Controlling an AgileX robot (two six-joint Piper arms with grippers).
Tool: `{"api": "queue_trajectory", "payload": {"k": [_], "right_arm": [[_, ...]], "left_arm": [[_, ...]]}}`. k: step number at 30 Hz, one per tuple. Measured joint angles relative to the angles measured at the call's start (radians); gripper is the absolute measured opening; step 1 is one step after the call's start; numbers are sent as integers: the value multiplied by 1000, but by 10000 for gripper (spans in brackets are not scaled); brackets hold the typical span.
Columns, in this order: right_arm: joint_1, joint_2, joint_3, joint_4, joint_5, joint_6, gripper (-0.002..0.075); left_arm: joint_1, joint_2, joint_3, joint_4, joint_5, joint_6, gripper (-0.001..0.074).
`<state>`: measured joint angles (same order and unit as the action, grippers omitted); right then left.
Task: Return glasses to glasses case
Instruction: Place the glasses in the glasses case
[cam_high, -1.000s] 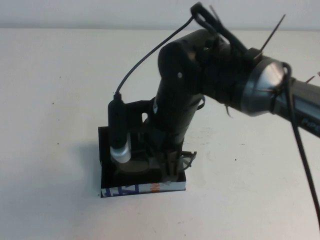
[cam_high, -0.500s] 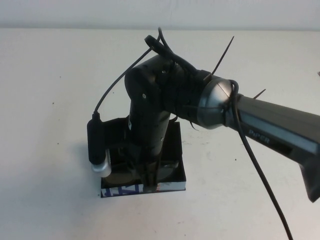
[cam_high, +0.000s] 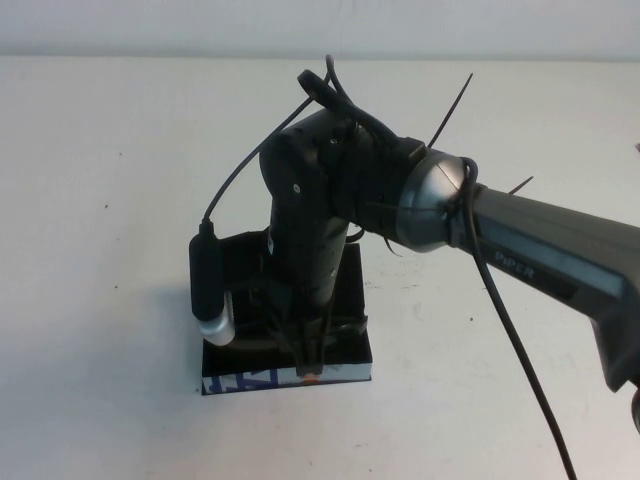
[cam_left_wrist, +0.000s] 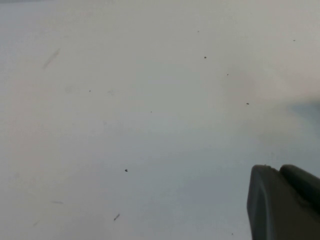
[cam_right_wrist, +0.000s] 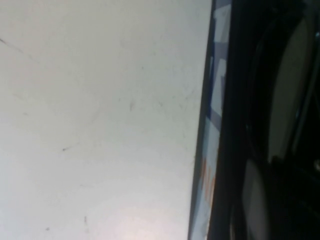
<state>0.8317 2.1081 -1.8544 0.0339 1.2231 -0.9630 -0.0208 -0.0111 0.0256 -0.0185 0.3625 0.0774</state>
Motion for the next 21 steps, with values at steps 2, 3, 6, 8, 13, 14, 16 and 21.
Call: {"api": "queue_trajectory", "payload": {"k": [2, 3, 6, 8, 13, 14, 16, 21], "right_arm": [[-3, 10, 0, 0, 0, 0, 6], [-6, 14, 0, 0, 0, 0, 6], [-10, 21, 0, 2, 0, 0, 6], [-11, 27, 0, 8, 0, 0, 6], [-11, 45, 0, 19, 0, 0, 6], [-11, 48, -2, 21, 0, 0, 6], [-11, 49, -2, 23, -2, 0, 6], [-11, 49, -2, 27, -4, 0, 8]], "left_arm": [[0, 0, 0, 0, 0, 0, -1], [0, 0, 0, 0, 0, 0, -1], [0, 0, 0, 0, 0, 0, -1], [0, 0, 0, 0, 0, 0, -1], [0, 0, 0, 0, 0, 0, -1], [0, 0, 0, 0, 0, 0, -1], [0, 0, 0, 0, 0, 0, -1], [0, 0, 0, 0, 0, 0, -1]]}}
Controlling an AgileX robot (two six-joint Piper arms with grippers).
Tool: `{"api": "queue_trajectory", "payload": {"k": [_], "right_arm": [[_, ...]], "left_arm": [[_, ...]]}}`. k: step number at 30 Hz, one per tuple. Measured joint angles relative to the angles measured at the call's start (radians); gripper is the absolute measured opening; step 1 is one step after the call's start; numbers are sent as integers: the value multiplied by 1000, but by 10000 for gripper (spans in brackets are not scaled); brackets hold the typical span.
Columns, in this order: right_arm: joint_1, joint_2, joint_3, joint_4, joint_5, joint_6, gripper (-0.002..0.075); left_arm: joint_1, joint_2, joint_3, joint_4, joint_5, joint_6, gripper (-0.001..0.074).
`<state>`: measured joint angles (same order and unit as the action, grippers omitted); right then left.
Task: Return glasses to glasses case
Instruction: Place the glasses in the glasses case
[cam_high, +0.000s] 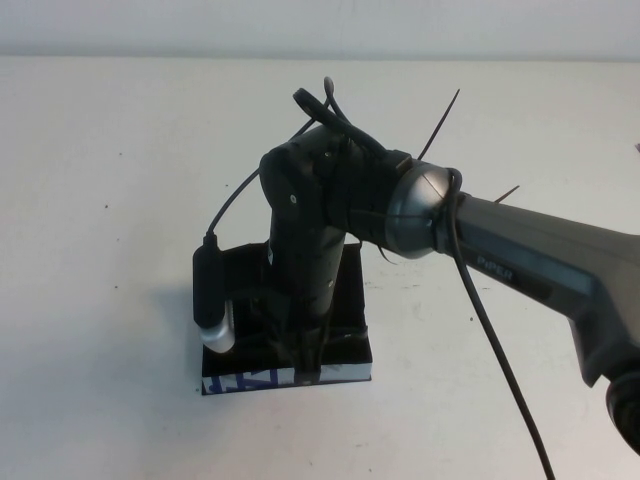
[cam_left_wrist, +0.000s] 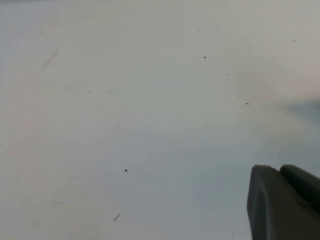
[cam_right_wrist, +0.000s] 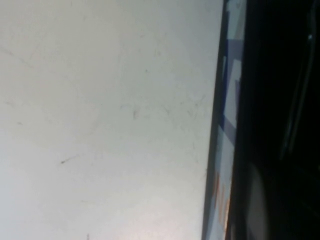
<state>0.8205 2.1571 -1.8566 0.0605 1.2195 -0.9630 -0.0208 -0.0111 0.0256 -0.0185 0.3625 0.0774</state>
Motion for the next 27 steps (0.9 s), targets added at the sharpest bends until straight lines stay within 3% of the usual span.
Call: {"api": "queue_trajectory", "payload": {"k": [27], "right_arm": [[-6, 2, -19, 40, 0, 43, 20]], "left_arm": [[0, 0, 0, 0, 0, 0, -1]]}}
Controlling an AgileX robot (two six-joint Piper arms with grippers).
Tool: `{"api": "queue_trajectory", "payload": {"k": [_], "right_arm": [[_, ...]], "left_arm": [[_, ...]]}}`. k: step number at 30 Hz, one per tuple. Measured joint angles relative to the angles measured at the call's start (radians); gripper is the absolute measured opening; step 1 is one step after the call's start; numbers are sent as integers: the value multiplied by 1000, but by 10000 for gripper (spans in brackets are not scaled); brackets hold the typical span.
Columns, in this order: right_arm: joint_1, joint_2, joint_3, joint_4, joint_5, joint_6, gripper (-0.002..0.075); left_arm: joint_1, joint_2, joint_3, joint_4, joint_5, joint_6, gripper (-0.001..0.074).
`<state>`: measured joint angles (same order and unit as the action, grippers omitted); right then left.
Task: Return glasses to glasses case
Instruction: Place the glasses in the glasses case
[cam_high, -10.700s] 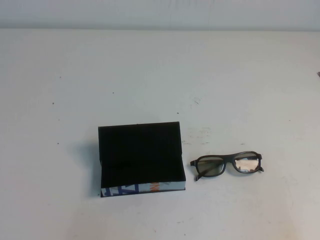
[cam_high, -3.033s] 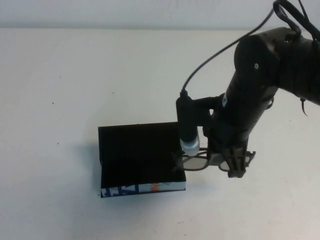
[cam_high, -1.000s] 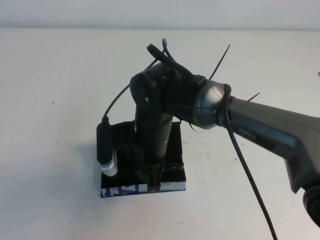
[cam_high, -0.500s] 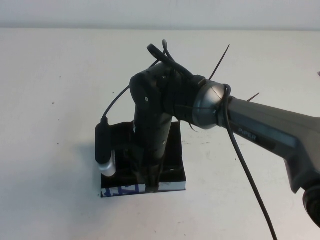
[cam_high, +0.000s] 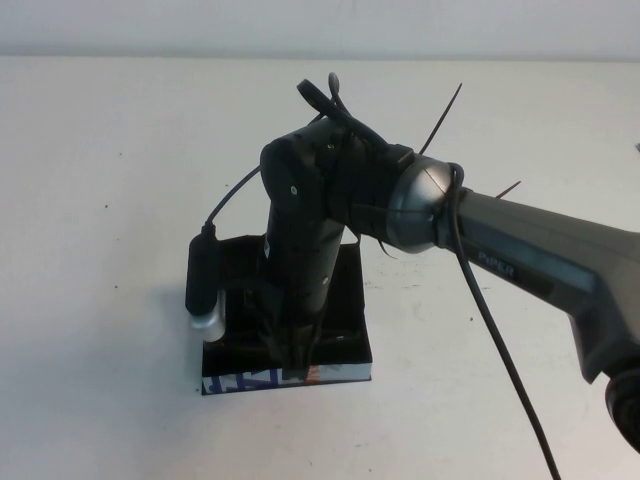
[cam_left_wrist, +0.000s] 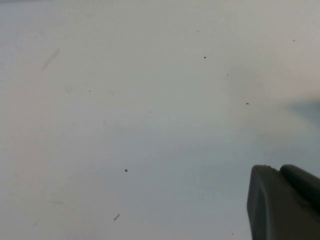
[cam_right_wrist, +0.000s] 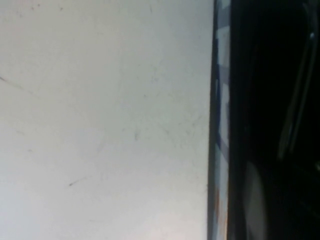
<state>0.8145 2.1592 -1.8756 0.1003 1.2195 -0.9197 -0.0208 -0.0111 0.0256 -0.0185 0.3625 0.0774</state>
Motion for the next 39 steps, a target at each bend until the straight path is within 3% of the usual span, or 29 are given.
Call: {"api": "queue_trajectory", "payload": {"k": [17, 21, 25, 28, 39], "right_arm": [[-8, 19, -1, -5, 0, 36, 32], [-8, 19, -1, -12, 0, 36, 124], [-13, 19, -1, -18, -4, 36, 283], [-15, 17, -1, -30, -4, 36, 356], [-15, -33, -34, -79, 3, 38, 391]], "left_arm": [[0, 0, 0, 0, 0, 0, -1], [0, 0, 0, 0, 0, 0, -1], [0, 0, 0, 0, 0, 0, -1], [0, 0, 0, 0, 0, 0, -1], [0, 0, 0, 0, 0, 0, -1]]}}
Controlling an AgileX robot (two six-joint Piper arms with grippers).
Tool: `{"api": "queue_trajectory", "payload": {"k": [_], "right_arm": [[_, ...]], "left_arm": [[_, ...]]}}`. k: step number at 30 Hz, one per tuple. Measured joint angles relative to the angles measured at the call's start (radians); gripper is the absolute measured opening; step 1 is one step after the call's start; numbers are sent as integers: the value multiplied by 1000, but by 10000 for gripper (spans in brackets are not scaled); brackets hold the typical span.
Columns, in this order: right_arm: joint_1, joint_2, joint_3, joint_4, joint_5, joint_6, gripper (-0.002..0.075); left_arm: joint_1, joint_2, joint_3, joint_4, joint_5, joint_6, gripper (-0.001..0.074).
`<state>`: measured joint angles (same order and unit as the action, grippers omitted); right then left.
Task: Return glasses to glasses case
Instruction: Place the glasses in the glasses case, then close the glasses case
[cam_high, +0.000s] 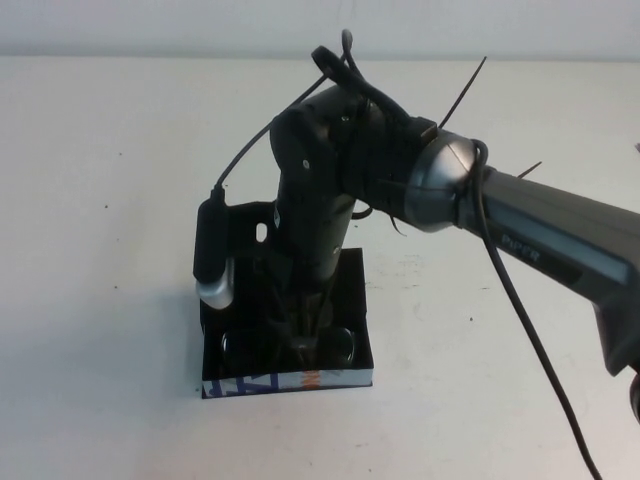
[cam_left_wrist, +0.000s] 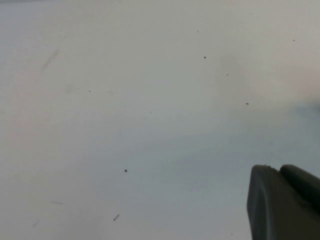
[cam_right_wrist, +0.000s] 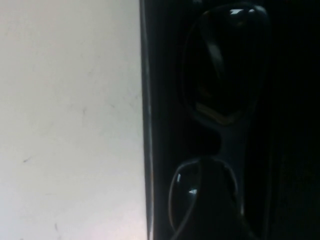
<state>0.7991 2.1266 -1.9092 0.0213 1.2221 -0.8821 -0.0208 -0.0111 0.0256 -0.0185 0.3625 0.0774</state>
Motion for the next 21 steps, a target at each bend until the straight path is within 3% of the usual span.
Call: {"api": "queue_trajectory", "payload": {"k": [6, 14, 21], "right_arm": [[0, -72, -12, -4, 2, 98, 337], [0, -327, 157, -21, -6, 287, 34], [0, -355, 176, -51, -51, 360, -10]], "left_arm": [[0, 0, 0, 1, 0, 0, -1], [0, 0, 0, 1, 0, 0, -1], [0, 0, 0, 1, 0, 0, -1]]}}
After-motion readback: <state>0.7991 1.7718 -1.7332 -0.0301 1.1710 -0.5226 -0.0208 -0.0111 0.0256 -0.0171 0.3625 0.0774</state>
